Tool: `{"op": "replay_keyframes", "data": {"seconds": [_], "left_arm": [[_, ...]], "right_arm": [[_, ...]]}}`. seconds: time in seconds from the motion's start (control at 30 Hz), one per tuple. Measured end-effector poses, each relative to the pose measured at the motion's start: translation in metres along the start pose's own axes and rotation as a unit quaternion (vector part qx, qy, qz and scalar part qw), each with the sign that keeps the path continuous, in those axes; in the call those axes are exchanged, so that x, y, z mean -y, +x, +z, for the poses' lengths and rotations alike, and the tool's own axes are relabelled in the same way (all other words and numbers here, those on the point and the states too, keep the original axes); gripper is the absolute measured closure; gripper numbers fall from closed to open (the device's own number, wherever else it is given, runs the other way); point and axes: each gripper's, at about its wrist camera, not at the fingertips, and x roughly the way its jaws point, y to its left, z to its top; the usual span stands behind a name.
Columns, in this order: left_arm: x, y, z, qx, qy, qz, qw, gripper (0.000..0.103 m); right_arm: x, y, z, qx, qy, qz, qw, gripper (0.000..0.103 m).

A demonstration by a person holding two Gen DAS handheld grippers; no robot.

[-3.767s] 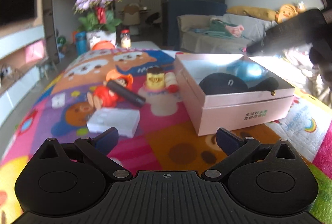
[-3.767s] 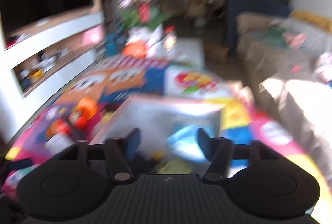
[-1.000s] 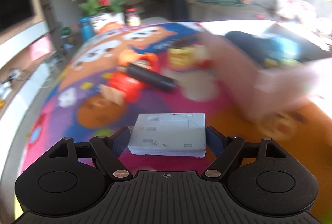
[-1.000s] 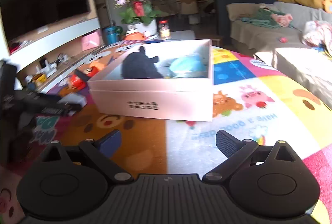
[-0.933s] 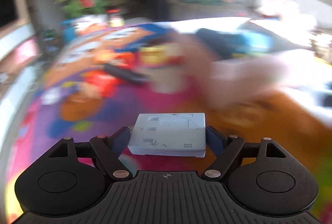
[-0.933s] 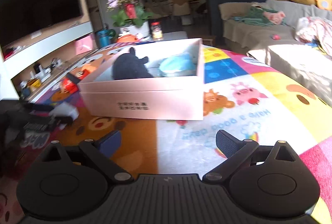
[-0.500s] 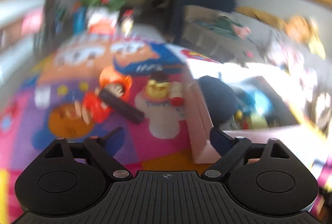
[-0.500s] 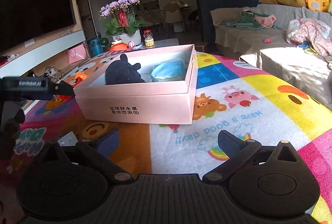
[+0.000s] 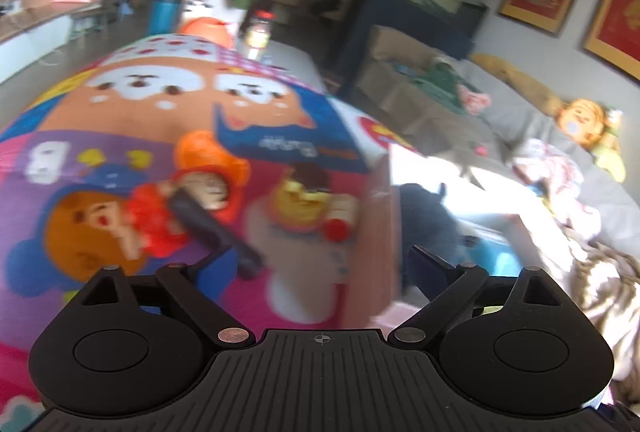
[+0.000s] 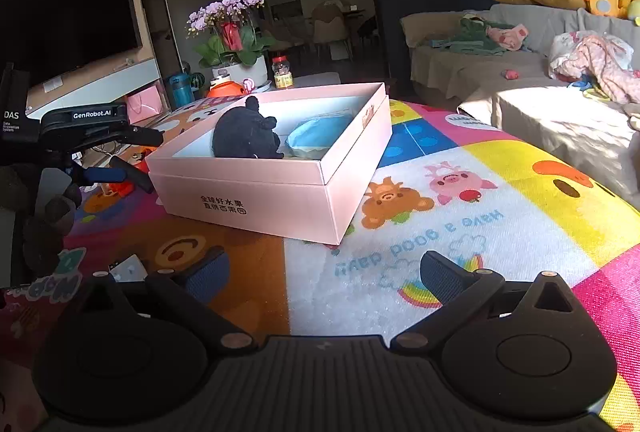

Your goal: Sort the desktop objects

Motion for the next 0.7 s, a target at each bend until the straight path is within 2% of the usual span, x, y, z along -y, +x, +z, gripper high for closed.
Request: {"op": "replay_keyframes", "data": {"seconds": [0.07,0.1,0.23,0.37,0.47,0.53,0.63,0.7], "left_arm": [[0.015,0.001,-0.001,0.002,0.026,-0.005,0.9997,0.007],[0.023,0.003,-0.002,0.003,0.046,0.004,0.9989,0.007],[0.042,0.01,-0.012,0.004,0.121,0.097,0.988,0.006],[0.039,-0.008,-0.017,0.019,0.132,0.11,0.9849,0.006],[0.035,-0.029,-0.025,0.017,0.132,0.097,0.9863,0.006],[0.034,-0.041,-0.032,0.007,0.129,0.075,0.9888,0.006],[0.024,-0.054,-0.036,0.012,0.09,0.031,0.9954,0.006],[0.014,-0.055,-0.03,0.036,0.056,0.047,0.9967,0.006]], "right_arm": [[0.0,0.002,0.0,-0.004,0.0,-0.001,1.0,0.001],[-0.001,0.002,0.0,-0.004,-0.001,-0.001,1.0,0.001],[0.0,0.002,0.0,-0.005,0.002,-0.002,1.0,0.001],[0.0,0.003,0.0,-0.005,0.003,-0.001,1.0,0.001],[0.0,0.003,-0.001,-0.004,0.003,-0.003,1.0,0.001],[0.0,0.002,-0.001,-0.003,0.003,-0.004,1.0,0.0],[-0.001,0.002,-0.002,-0.003,0.0,-0.007,1.0,0.0],[-0.001,0.002,-0.002,-0.001,-0.002,-0.009,1.0,0.0]]}}
